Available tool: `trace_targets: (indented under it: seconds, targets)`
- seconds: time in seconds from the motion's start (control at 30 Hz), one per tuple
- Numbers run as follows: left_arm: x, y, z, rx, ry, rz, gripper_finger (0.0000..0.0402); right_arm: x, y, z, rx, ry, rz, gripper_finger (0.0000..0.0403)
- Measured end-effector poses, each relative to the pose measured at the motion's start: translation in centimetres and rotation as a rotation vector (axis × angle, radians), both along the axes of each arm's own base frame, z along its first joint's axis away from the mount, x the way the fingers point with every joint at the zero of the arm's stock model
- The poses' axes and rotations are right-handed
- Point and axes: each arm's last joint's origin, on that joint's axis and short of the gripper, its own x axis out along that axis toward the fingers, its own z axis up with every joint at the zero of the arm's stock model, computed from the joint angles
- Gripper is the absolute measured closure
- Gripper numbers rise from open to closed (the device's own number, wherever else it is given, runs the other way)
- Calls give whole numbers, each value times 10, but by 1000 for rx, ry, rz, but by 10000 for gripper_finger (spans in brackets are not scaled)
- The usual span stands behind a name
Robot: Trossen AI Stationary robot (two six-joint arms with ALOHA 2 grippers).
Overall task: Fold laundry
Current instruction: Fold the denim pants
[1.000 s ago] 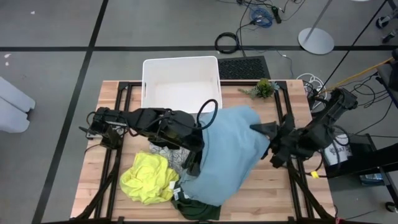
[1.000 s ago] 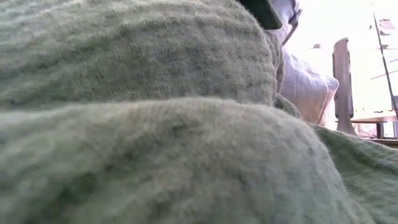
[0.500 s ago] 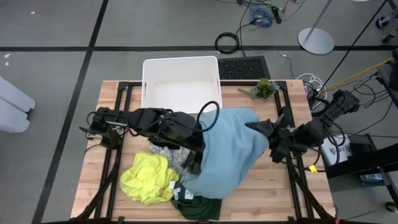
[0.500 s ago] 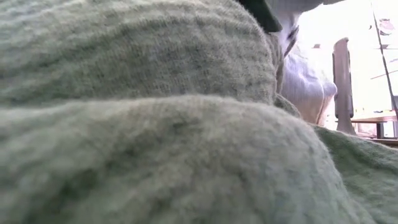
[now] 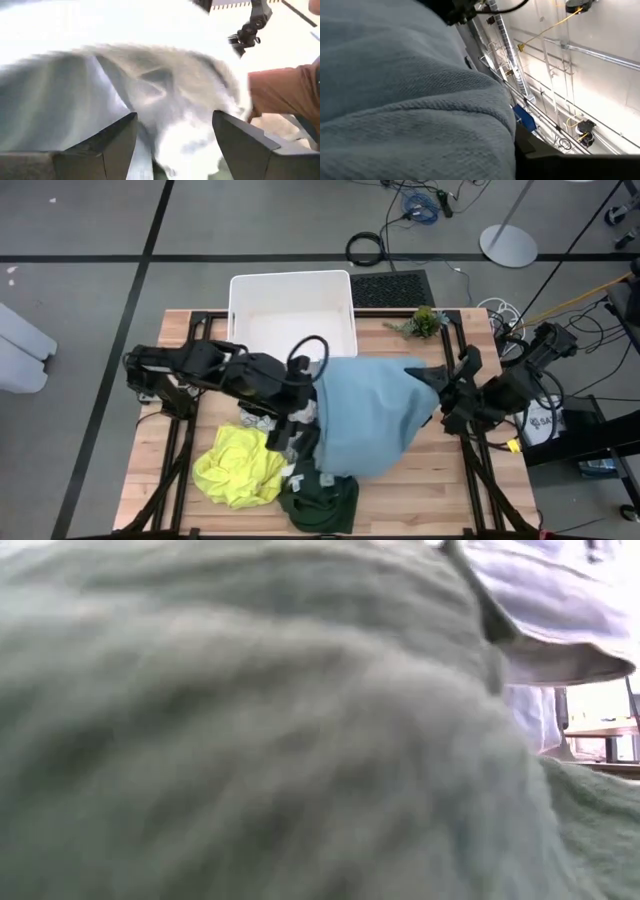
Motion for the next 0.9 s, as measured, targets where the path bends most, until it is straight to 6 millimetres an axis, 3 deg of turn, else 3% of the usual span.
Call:
trace_targets:
  seconds: [0.23, 0.47, 0.7, 0.9]
  targets:
    - [2, 1, 1, -66, 0, -36, 132, 0, 0, 0, 17, -9, 6, 401]
    - [-17, -7, -17, 444, 150, 105, 132, 0, 0, 1, 16, -11, 7, 402]
    - [-24, -26, -9, 667, 46, 216, 132, 0, 0, 1, 19, -14, 8, 402]
    - [-10, -35, -6, 890, -25, 197, 132, 0, 0, 1, 33, -17, 8, 402]
